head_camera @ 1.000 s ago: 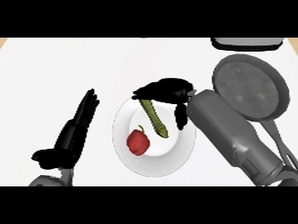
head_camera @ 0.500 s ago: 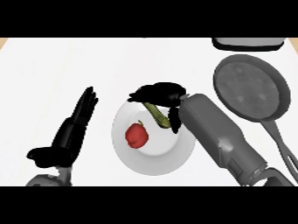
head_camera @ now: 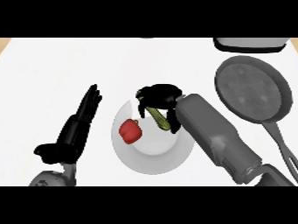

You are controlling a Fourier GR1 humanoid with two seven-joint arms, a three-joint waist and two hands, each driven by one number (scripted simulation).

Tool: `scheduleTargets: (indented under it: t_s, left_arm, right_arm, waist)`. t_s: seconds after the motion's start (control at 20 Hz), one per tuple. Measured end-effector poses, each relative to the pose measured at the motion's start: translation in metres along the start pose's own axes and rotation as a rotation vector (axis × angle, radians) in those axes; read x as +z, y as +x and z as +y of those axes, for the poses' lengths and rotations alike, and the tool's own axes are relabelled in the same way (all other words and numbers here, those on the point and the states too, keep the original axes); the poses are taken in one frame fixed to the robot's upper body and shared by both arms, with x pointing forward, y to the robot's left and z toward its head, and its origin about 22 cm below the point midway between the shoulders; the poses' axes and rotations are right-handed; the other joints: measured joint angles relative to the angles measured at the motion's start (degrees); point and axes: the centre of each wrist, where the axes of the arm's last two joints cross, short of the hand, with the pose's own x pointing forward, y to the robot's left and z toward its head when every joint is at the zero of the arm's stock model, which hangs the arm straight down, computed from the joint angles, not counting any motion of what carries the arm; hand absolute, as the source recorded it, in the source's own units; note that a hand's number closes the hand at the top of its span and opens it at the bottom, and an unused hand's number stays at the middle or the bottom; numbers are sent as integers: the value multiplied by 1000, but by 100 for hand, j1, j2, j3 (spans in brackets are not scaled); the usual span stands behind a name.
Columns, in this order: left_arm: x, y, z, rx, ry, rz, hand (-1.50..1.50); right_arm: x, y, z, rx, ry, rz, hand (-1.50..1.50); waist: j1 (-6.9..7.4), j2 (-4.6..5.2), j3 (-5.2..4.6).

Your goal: Pick the squash from the plate and place it in the pan

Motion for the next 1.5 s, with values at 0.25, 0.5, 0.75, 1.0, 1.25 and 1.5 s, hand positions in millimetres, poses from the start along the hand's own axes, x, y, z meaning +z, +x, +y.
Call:
scheduleTargets:
  t_s: [0.25,0.5,0.75,1.0,1.25,1.5]
  left_arm:
    - [8,-1,2,3,-9,2,0]
    - [4,1,0,1,-10,0,0]
    - [6,0,4,-3,5,15,0]
    - [12,-6,12,-14,49,41,0]
    - [16,-10,16,-13,74,58,0]
    - [16,-10,18,-9,71,57,0]
  right_arm:
    - [-1,-2,3,64,-18,-19,150]
    - [1,-6,2,79,-79,-40,150]
    - [5,-10,2,17,-242,30,150]
    - [17,-24,8,-200,-438,453,150]
    - [17,-23,-11,-259,-656,832,150]
    - [11,-3,-53,-264,-909,1023,150]
  waist:
    - [57,-34,-5]
    - [72,-13,-10]
    - [-40,-19,-8]
    - [-364,-155,-10]
    - [-504,-200,-24]
    - [-447,-200,-20]
